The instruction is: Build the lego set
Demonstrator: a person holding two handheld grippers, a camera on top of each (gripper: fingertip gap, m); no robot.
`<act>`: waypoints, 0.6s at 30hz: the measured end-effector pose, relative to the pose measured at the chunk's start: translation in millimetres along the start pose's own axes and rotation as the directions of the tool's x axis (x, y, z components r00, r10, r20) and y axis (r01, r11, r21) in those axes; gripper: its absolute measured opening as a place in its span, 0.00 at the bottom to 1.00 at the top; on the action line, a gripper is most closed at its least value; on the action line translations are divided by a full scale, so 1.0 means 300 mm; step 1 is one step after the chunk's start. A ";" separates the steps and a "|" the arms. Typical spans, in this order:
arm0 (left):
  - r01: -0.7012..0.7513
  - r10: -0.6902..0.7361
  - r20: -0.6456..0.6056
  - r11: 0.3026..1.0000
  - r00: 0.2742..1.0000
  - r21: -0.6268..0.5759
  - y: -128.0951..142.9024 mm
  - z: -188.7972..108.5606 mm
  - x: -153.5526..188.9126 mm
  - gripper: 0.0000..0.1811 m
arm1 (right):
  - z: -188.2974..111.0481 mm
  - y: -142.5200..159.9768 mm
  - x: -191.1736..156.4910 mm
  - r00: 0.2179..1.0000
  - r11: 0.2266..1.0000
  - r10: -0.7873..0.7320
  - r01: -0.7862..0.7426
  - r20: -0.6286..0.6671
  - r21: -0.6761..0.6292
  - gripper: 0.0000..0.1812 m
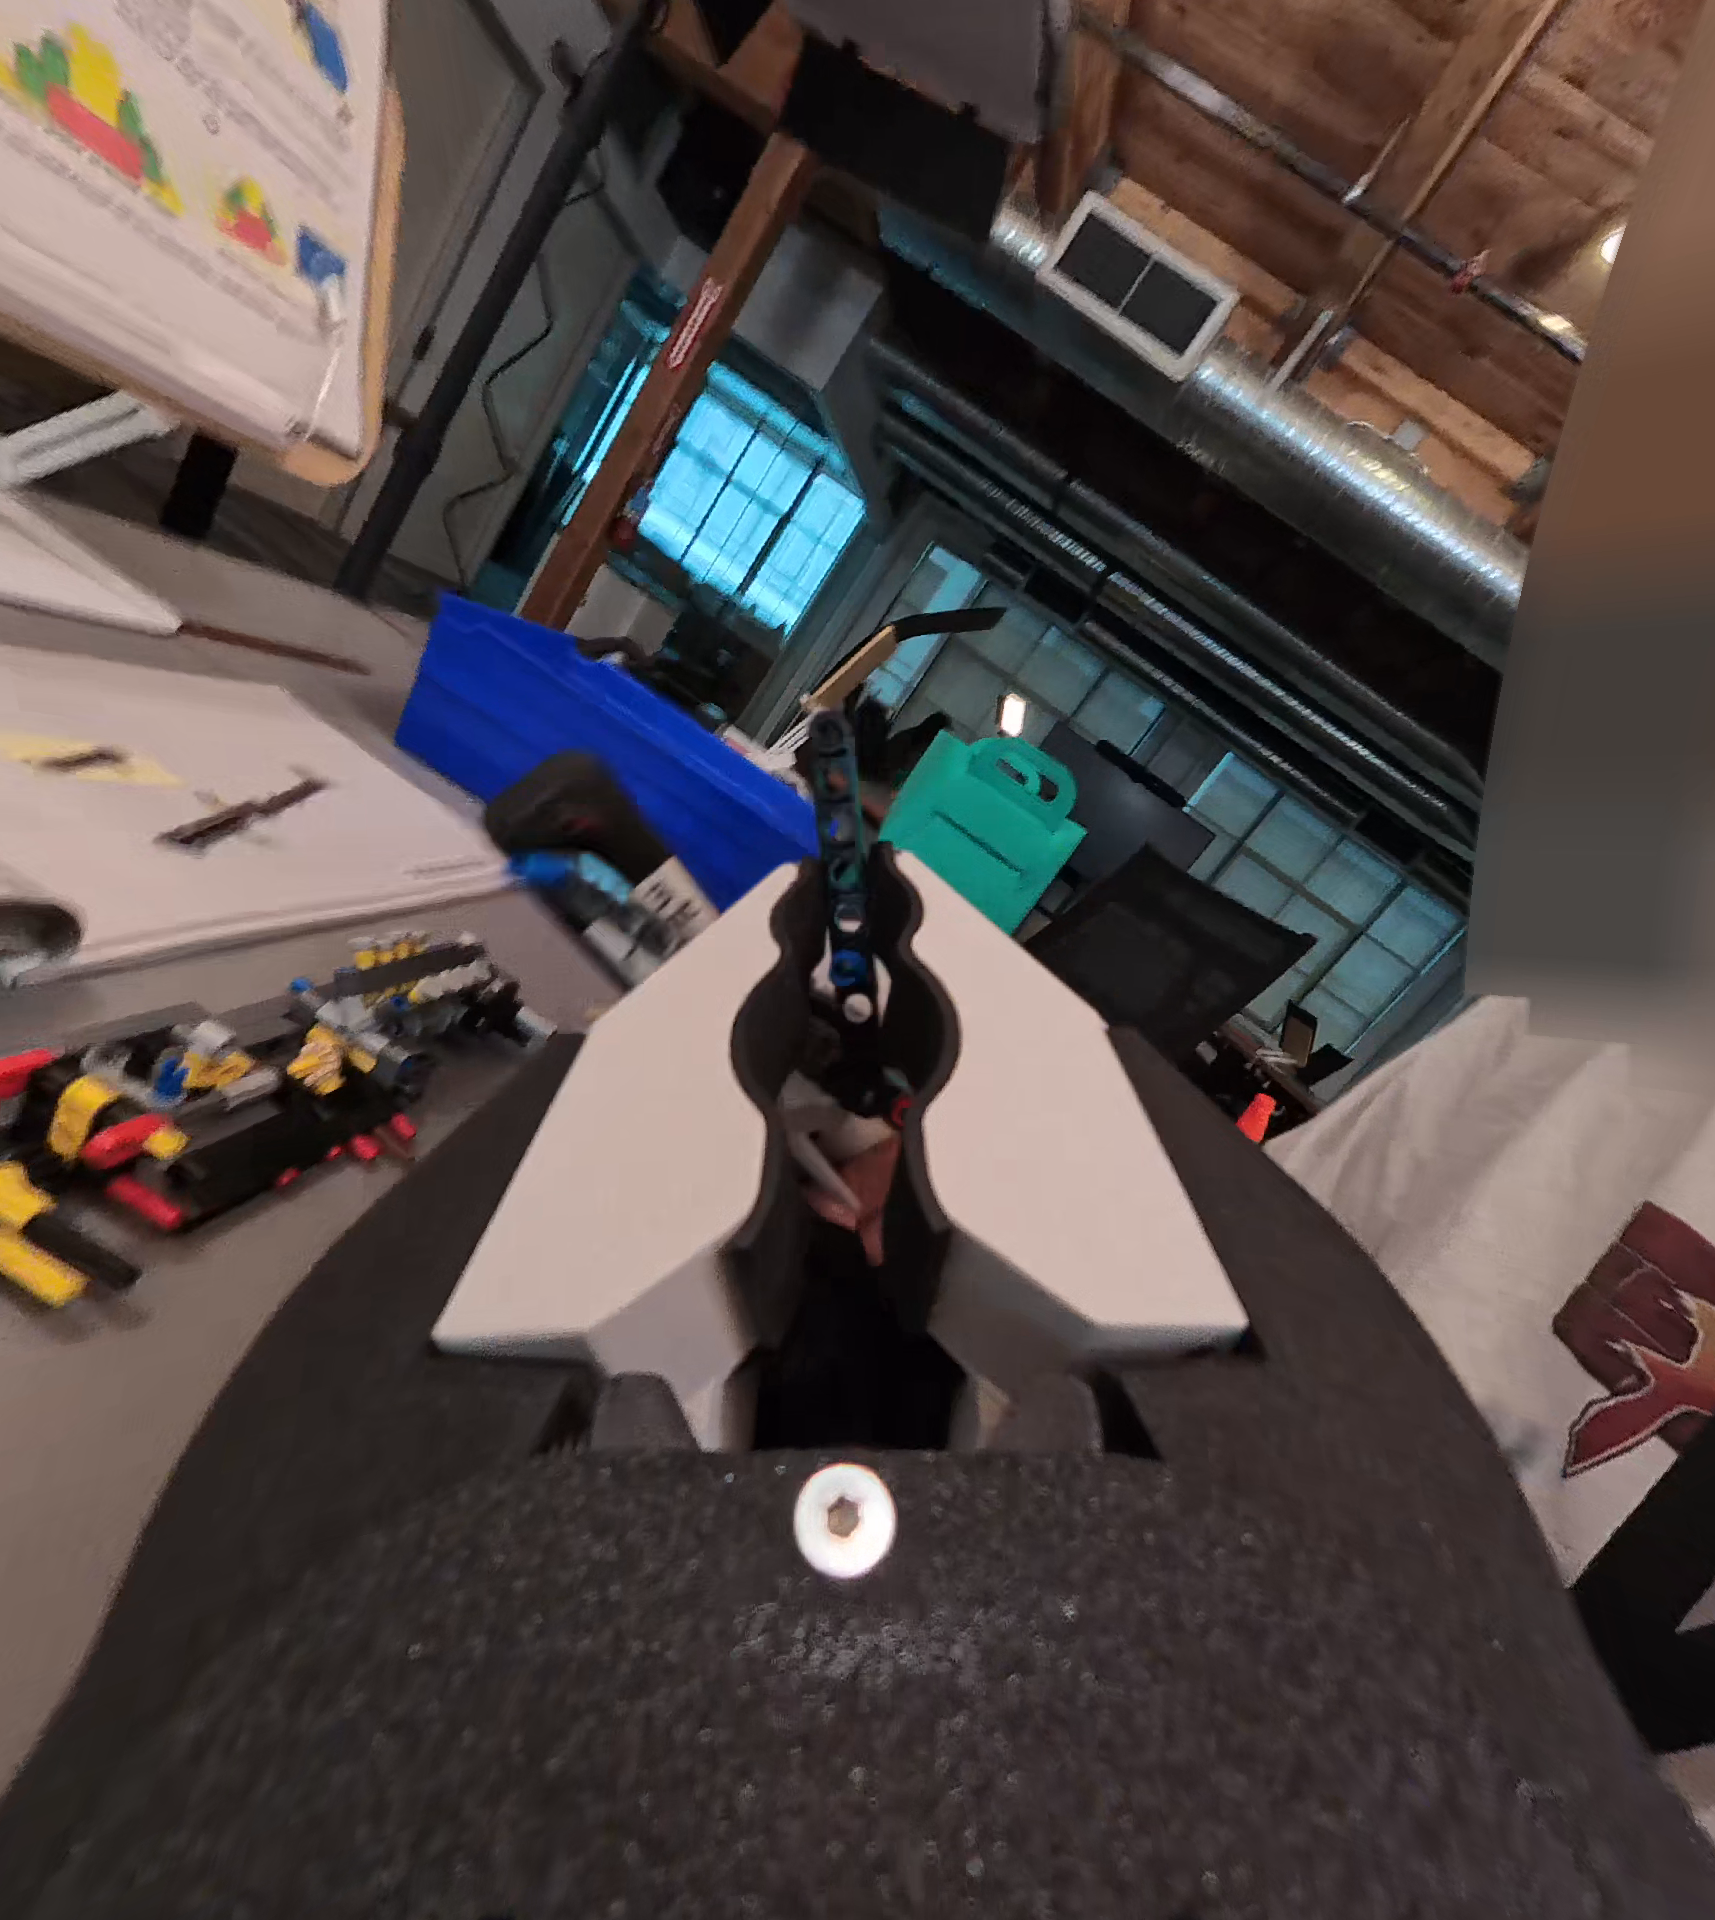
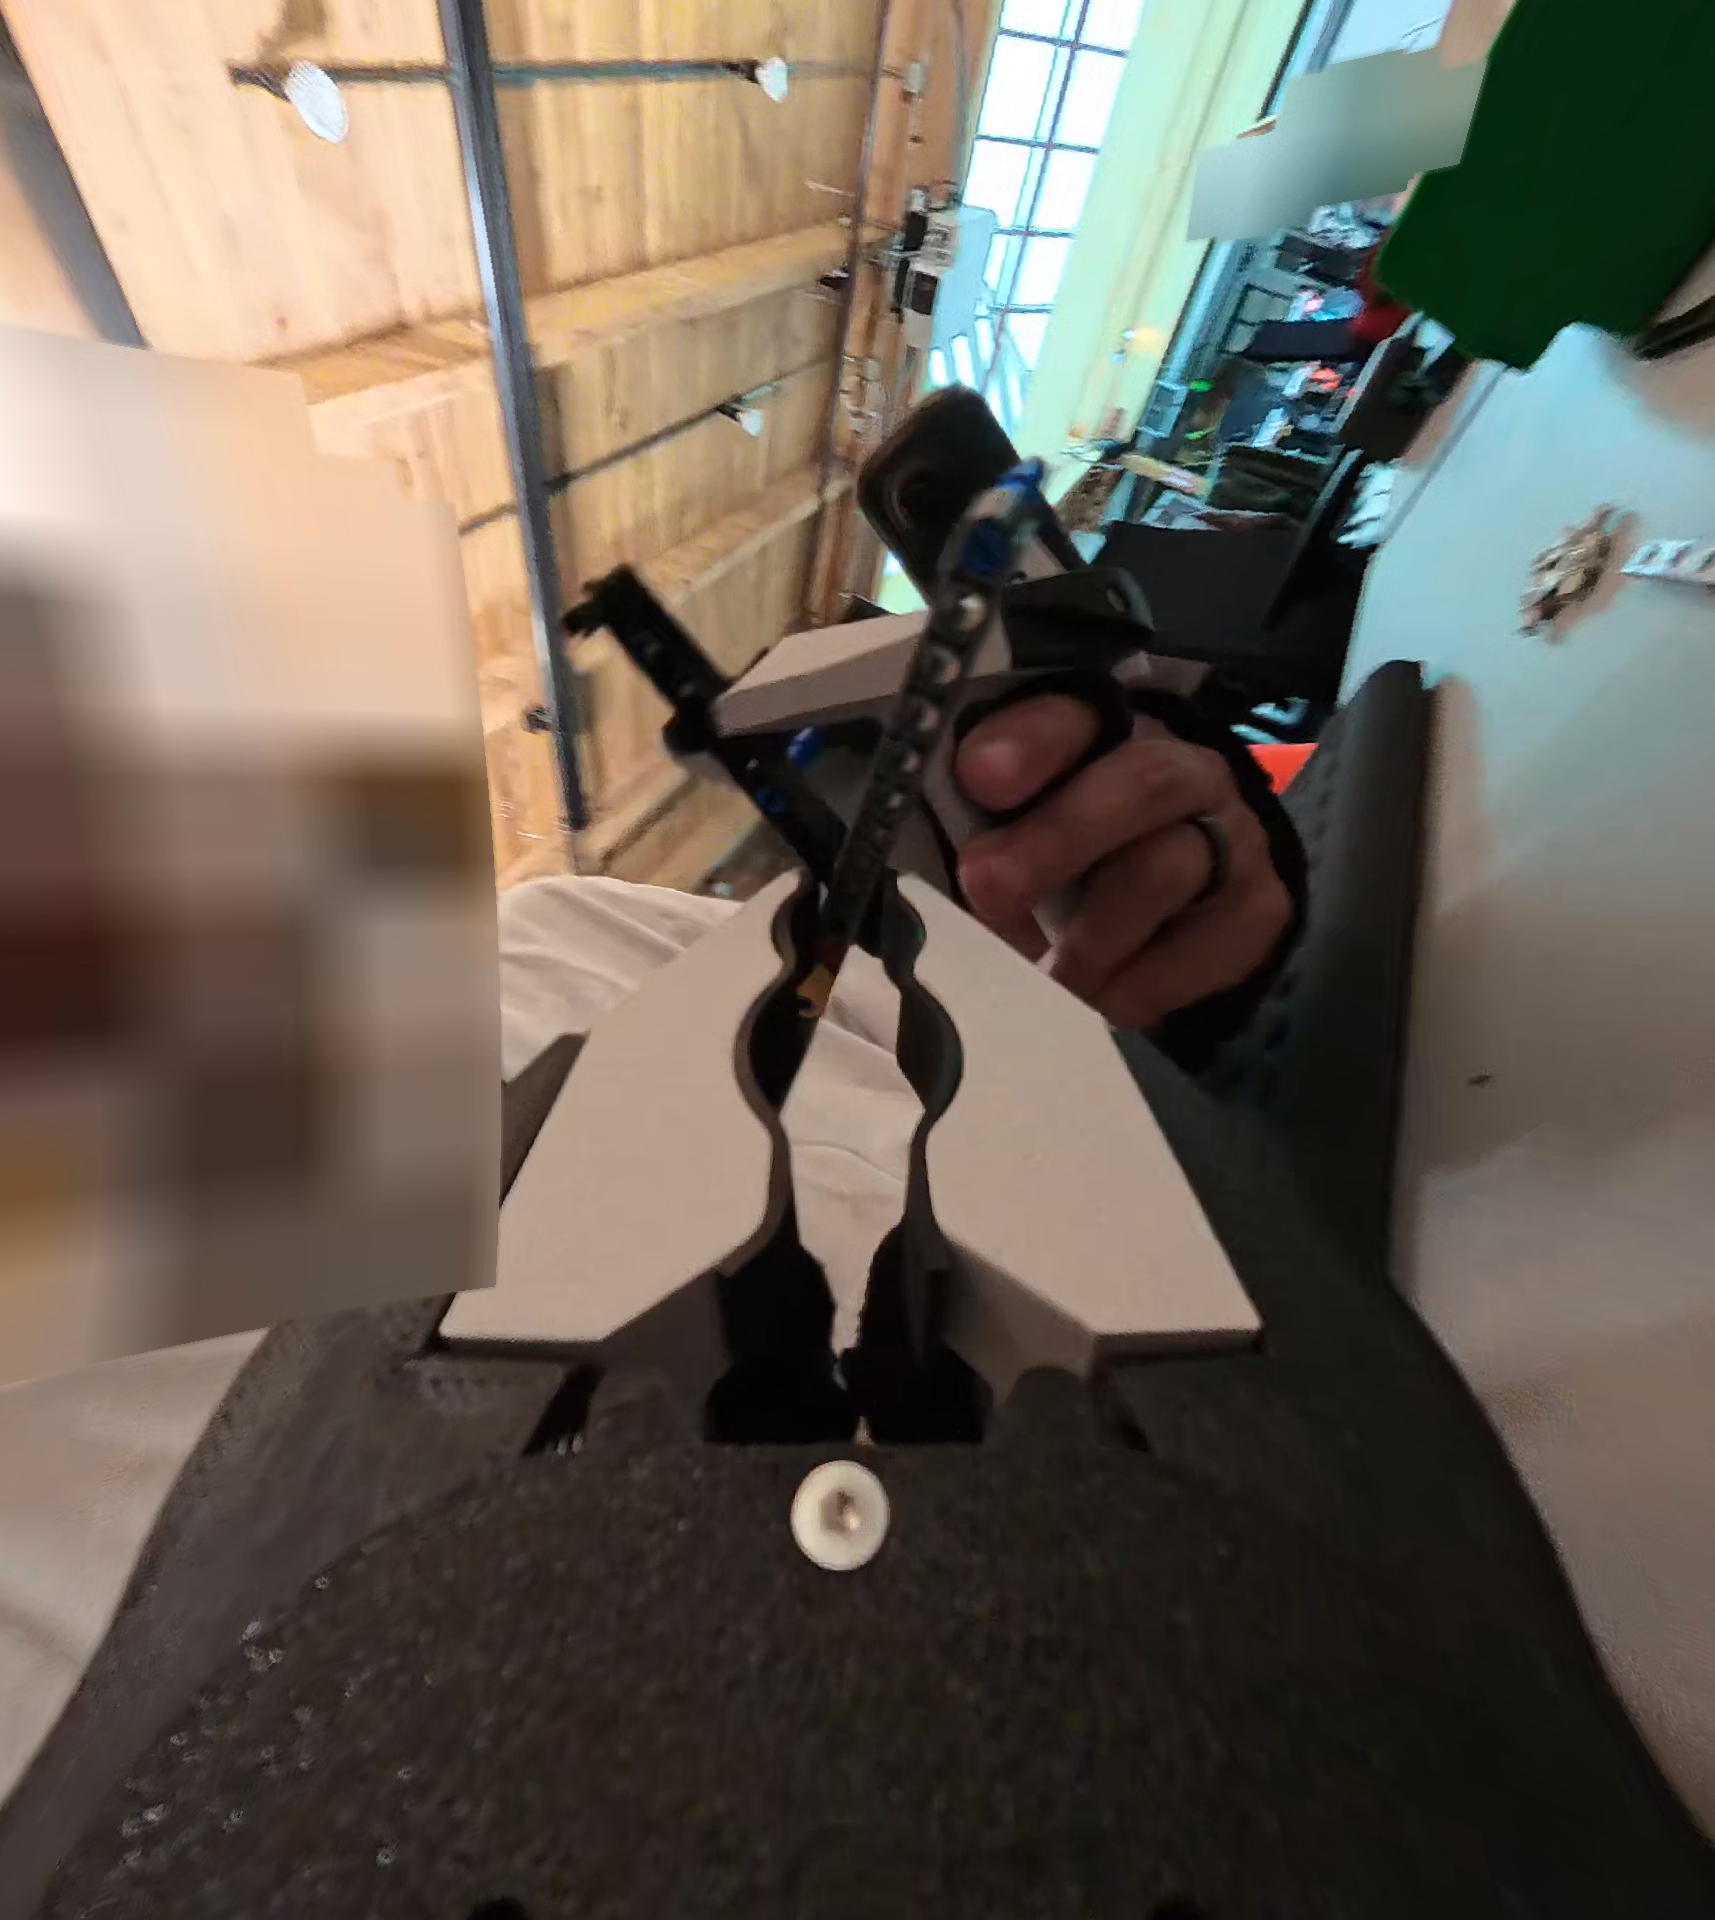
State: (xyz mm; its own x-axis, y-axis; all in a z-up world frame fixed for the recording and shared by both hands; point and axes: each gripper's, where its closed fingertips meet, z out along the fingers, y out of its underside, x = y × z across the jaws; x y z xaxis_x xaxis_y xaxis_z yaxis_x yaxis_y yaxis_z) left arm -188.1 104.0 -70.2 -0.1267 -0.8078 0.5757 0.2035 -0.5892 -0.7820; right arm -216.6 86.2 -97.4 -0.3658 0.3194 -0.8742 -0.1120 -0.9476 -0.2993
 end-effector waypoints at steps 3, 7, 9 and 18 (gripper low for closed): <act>0.168 -0.163 0.098 0.985 0.982 -0.043 0.034 -0.007 -0.078 0.03 | -0.043 -0.008 0.056 0.945 0.975 -0.221 0.210 -0.240 -0.070 0.04; 0.302 -0.300 0.043 0.952 0.953 -0.050 0.042 -0.001 -0.076 0.05 | -0.081 -0.015 0.084 0.845 0.924 -0.382 0.345 -0.375 -0.163 0.04; 0.281 -0.279 0.050 0.959 0.959 -0.035 0.022 -0.026 -0.095 0.15 | -0.086 -0.030 0.069 0.851 0.924 -0.380 0.362 -0.362 -0.121 0.03; 0.074 -0.080 -0.010 0.952 0.997 -0.295 0.132 -0.031 -0.070 0.05 | -0.078 -0.014 0.064 0.864 0.926 -0.378 0.356 -0.334 -0.126 0.03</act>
State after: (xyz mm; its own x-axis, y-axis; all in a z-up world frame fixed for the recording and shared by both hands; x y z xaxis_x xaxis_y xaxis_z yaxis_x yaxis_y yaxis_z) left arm -186.3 97.6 -115.4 -0.1524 -0.7579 0.6343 -0.1024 -0.6262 -0.7729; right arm -201.6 96.6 -122.0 0.0346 0.6375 -0.7697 -0.1171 -0.7622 -0.6366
